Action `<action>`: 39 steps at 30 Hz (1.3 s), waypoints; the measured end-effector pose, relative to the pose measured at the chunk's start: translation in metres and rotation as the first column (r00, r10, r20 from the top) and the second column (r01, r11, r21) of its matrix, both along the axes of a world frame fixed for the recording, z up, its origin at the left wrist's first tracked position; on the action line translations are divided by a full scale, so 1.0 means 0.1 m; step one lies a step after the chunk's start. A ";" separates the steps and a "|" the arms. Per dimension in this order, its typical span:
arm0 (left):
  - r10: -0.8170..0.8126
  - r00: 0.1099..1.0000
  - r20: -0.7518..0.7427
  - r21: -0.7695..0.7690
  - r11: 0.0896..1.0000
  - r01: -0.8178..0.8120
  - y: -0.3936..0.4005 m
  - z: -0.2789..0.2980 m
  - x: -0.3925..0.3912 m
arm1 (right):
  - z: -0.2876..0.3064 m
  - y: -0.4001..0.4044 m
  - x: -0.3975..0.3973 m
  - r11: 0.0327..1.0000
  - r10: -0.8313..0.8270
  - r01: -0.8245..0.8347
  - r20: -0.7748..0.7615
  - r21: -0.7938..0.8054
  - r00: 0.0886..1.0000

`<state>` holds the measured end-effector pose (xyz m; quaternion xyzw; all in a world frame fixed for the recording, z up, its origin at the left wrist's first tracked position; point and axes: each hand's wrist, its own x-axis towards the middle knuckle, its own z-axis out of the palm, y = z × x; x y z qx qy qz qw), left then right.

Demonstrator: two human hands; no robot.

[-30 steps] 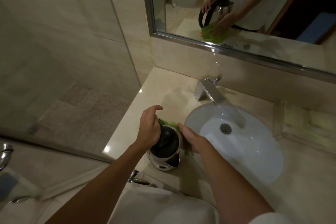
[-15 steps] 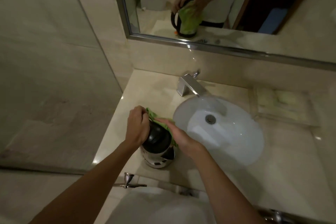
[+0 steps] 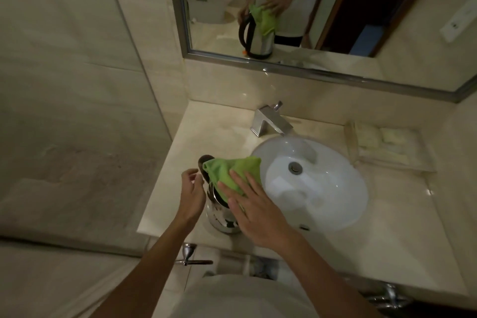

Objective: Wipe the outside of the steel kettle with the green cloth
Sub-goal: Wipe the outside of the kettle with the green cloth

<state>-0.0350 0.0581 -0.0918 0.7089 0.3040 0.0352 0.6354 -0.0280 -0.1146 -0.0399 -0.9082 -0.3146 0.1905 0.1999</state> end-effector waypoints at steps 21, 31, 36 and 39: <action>-0.276 0.960 -0.036 0.000 0.961 0.277 0.05 0.19 -0.32 | 0.05 -0.05 0.26 0.975 -0.136 0.170 -0.219 0.142 0.966; -0.372 0.918 -0.136 0.203 0.897 0.393 -0.06 0.09 -0.36 | 0.13 0.15 0.46 0.978 0.182 -0.188 -0.072 -0.090 0.981; -0.309 0.945 -0.105 0.123 0.939 0.321 -0.16 0.08 -0.33 | 0.06 0.62 0.73 0.953 0.251 -0.268 -0.129 -0.142 0.959; -0.307 0.942 -0.135 0.096 0.942 0.321 -0.11 0.04 -0.33 | 0.01 0.93 0.95 0.960 0.220 -0.262 -0.310 -0.100 0.925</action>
